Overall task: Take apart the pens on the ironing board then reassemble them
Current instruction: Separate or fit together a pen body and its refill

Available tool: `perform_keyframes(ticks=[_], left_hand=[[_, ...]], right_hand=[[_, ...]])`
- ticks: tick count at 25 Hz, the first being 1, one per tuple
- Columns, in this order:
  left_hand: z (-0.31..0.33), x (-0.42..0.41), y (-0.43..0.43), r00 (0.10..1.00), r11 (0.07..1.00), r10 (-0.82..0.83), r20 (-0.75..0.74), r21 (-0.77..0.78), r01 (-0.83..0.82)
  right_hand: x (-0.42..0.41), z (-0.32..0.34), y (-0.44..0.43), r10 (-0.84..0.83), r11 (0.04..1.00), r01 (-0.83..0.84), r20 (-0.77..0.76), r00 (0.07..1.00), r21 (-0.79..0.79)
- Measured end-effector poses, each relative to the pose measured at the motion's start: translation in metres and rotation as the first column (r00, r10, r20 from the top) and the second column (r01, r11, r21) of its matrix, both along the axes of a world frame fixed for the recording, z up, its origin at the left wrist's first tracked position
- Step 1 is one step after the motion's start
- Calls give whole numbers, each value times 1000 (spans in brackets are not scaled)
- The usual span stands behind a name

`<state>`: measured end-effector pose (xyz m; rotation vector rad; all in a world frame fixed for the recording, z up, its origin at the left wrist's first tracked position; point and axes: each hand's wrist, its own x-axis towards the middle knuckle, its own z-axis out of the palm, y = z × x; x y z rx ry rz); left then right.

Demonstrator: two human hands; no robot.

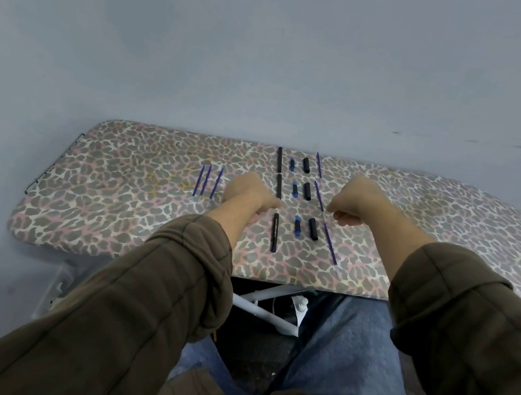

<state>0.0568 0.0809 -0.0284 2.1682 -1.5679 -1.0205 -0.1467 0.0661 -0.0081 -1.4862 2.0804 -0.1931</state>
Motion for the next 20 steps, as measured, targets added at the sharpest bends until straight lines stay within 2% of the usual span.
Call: perform_keyframes(ticks=[4,10,14,20], left_hand=[[21,16,-10,998,982,-32,46,-182,40],[22,36,-39,996,937,30,81,-350,0],[15,42,-58,995,925,34,98,-380,6],[-9,52,-89,996,938,24,81,-346,5]], right_hand=[[25,16,-13,64,985,-78,-95,993,-153],[64,18,-45,29,958,-38,-34,999,-284],[86,7,-67,24,960,-30,-25,999,-278],[111,-16,-107,26,971,-44,-78,997,-236]])
